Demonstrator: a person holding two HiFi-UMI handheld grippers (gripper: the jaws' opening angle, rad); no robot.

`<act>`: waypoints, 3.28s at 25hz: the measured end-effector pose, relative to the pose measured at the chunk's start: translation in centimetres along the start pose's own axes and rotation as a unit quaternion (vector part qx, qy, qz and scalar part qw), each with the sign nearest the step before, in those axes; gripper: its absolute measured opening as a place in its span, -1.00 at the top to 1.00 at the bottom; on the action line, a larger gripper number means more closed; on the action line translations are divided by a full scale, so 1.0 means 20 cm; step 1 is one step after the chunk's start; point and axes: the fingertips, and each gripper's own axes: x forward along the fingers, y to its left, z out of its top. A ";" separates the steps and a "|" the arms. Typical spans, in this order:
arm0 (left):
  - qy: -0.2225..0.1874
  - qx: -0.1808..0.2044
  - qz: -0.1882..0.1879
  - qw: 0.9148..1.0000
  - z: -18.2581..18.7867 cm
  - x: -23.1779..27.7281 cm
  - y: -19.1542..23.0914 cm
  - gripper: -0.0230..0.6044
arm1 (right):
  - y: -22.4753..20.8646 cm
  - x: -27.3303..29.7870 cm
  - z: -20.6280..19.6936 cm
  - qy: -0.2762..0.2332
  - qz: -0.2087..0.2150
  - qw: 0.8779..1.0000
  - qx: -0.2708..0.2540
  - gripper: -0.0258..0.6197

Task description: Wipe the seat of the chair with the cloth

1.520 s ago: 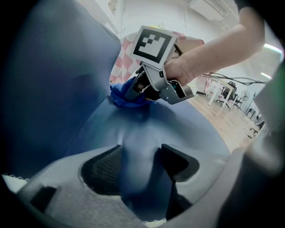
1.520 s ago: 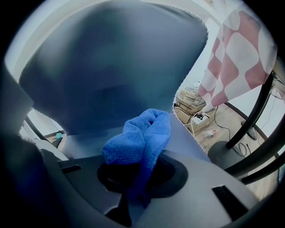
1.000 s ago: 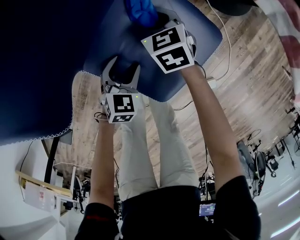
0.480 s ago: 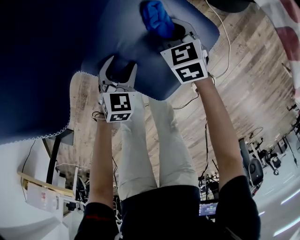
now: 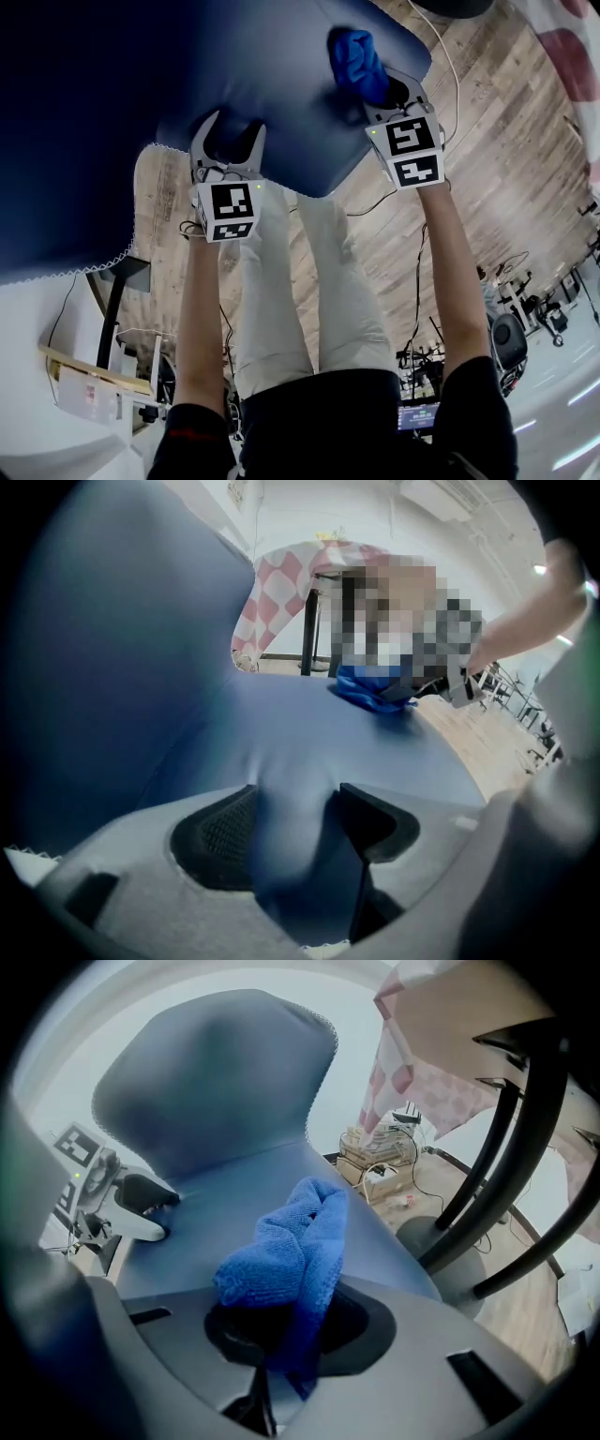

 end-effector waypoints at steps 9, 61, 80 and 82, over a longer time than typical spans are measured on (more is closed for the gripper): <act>-0.001 0.004 0.002 1.000 0.02 0.00 0.01 0.04 | -0.04 -0.10 -0.15 0.025 0.002 1.000 -0.002 0.71; -0.026 0.007 -0.002 1.000 0.00 -0.03 0.01 0.04 | 0.53 0.34 0.48 -0.005 0.088 0.990 -0.111 0.72; -0.030 0.004 0.000 1.000 0.00 -0.03 0.01 0.04 | 0.60 0.43 0.67 -0.034 0.084 0.992 -0.088 0.72; -0.029 0.001 -0.002 1.000 0.00 -0.03 0.00 0.04 | 0.59 0.43 0.67 -0.033 0.084 0.992 -0.083 0.72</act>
